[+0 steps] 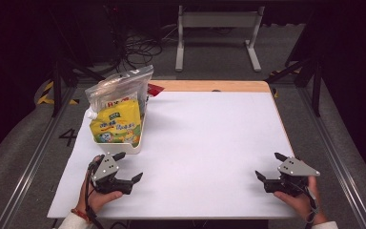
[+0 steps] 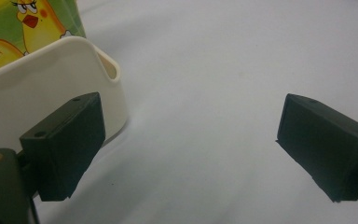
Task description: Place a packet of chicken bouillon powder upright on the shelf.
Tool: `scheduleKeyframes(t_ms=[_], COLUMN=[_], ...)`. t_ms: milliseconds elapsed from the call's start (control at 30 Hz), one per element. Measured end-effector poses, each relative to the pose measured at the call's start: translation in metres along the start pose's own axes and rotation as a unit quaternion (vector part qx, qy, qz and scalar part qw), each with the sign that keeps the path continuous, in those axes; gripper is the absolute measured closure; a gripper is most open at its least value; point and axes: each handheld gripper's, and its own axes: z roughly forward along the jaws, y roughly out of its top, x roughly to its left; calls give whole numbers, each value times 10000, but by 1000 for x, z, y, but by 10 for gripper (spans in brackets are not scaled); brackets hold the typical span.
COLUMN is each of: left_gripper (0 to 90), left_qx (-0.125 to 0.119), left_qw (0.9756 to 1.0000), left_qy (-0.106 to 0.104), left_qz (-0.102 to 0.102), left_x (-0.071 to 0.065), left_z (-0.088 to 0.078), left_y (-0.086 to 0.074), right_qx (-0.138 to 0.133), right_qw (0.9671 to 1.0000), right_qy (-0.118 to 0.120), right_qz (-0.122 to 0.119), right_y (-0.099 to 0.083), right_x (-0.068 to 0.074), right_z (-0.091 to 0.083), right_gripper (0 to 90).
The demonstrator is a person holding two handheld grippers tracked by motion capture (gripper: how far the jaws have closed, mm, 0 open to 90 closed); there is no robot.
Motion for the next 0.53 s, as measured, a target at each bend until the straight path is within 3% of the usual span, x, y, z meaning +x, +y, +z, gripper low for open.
scheduleKeyframes(t_ms=[533], left_gripper=[85], left_qx=[-35], left_qw=[10000], left_qy=[-33], left_qz=[-3], left_x=[1], left_z=[3], left_y=[2], right_qx=[1], right_qw=[10000], right_qy=[-21], right_qz=[28], right_y=[0], right_x=[0], right_z=[-2], right_gripper=[88])
